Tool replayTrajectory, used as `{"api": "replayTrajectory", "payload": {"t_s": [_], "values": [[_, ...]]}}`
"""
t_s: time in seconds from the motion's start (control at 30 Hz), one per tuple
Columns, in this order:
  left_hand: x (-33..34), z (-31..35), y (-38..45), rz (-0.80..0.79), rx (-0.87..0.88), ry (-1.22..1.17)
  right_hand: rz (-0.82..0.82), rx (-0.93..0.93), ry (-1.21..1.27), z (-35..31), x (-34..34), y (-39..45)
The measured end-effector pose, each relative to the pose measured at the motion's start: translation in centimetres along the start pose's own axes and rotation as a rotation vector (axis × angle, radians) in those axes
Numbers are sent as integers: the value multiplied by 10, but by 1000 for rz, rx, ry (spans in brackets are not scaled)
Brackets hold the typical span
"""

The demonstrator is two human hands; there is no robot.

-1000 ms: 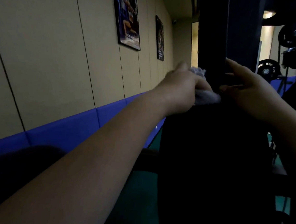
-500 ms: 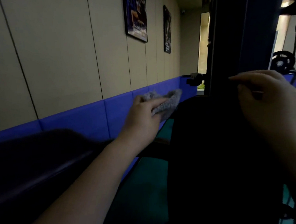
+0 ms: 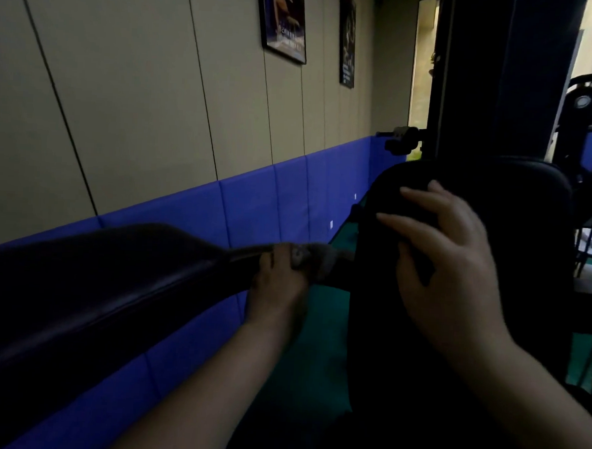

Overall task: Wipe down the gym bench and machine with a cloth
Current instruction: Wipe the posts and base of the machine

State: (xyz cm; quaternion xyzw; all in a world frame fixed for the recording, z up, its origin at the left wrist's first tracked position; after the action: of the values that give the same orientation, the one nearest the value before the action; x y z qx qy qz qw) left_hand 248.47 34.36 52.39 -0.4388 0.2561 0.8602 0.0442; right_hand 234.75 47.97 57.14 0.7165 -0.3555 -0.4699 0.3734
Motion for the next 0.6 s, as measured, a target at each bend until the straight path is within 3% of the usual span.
{"api": "replayTrajectory", "payload": {"t_s": [0.07, 0.13, 0.27, 0.4, 0.6], "values": [[0, 0, 3, 147, -11, 12, -40, -30, 11, -3, 13, -15], [-6, 6, 6, 201, 115, 49, -78, -42, -6, -2, 23, -25], [-4, 18, 17, -42, 297, 355, -70, -58, -12, 6, 27, -26], [-2, 15, 20, -33, 187, 527, -69, -95, -31, 10, 27, -28], [-9, -17, -15, 155, 94, 485, -67, -118, -58, 12, 36, -40]]}}
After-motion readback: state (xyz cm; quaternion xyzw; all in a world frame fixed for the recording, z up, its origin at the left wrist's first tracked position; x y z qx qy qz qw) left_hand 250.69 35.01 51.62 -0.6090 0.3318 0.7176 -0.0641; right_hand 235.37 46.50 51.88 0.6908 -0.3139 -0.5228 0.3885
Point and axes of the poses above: each hand's wrist, its own y-axis towards the middle knuckle, its own x-axis out of the palm, z = x × y, the point moved 1 cm from there along y, towards the middle knuckle, and after that the axes turned 4 degrees about y, right-handed, at the moved point
